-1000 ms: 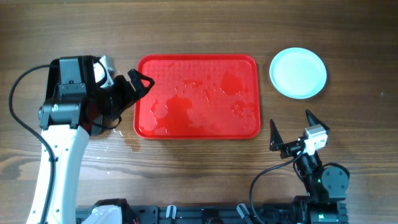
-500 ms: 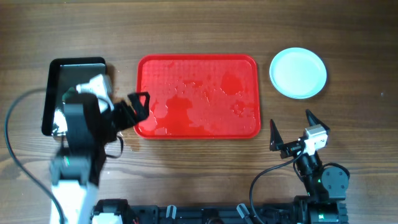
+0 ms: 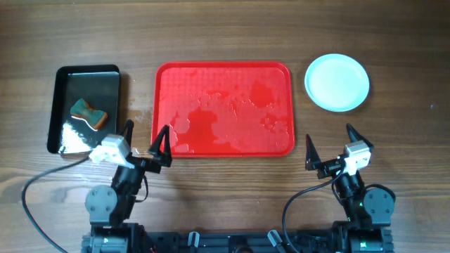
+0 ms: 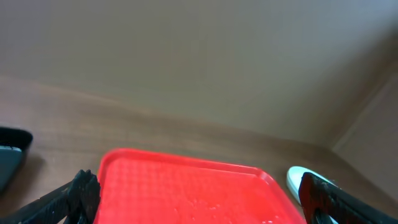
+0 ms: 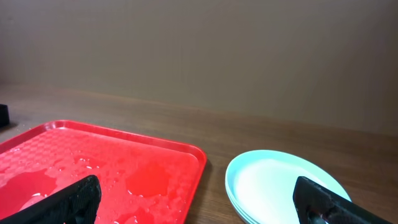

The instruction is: Clean dirty plates on tray and stack at the side

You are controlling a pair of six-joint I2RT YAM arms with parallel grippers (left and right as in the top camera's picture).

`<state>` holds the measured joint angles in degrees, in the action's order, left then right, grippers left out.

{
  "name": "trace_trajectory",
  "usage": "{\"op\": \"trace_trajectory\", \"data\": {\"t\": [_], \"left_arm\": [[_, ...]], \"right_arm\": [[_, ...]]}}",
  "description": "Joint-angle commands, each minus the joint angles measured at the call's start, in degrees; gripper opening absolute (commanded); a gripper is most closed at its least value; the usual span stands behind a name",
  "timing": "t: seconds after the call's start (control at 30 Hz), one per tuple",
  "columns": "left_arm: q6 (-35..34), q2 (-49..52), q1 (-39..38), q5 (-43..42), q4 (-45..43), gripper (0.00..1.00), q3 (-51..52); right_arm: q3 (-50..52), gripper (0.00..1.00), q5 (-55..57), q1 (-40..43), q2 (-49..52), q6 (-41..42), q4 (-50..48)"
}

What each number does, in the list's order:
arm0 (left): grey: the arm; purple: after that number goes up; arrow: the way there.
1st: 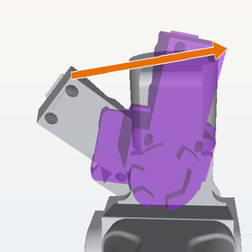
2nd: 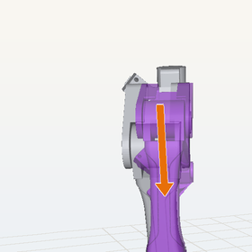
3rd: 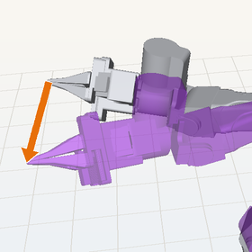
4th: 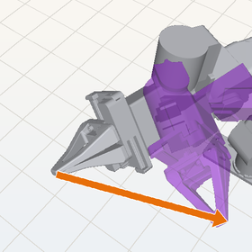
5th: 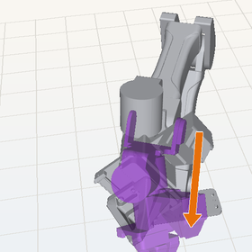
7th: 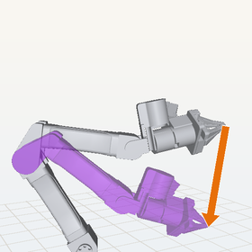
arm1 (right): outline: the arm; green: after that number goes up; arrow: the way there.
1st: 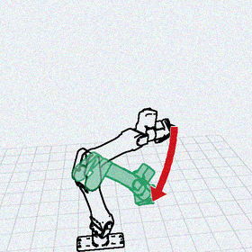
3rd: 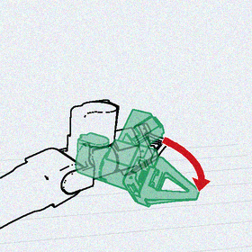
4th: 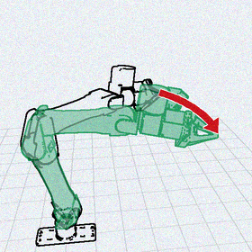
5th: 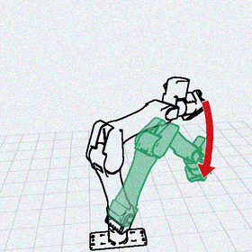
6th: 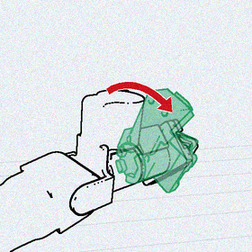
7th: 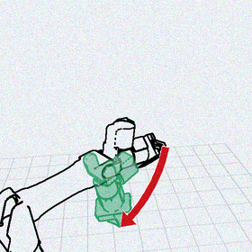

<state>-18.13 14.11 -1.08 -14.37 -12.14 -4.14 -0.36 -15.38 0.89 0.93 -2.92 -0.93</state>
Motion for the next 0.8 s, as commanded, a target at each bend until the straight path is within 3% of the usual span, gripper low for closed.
{"op": "trace_trajectory", "data": {"t": [0.0, 0.27, 0.43, 0.77], "left_arm": [[4.3, -3.5, -0.1, 2.8, -0.5, 1.00, 2.4], [4.3, -7.7, 0.1, 8.5, 5.4, 1.00, 3.8], [4.4, -14.1, 2.4, 10.3, 16.7, 1.00, 3.8], [7.7, -13.9, 2.5, 9.0, 16.4, 1.00, 3.8]], "right_arm": [[0.1, 1.00, 0.3, -0.3, -0.7, -0.5, -0.2], [0.1, 1.00, 0.3, -0.3, -0.7, -0.5, -0.2], [0.1, 1.00, 0.3, -0.3, -0.7, -0.5, -0.2], [0.1, 1.00, 0.3, -0.3, -0.7, -0.5, -0.2]]}}
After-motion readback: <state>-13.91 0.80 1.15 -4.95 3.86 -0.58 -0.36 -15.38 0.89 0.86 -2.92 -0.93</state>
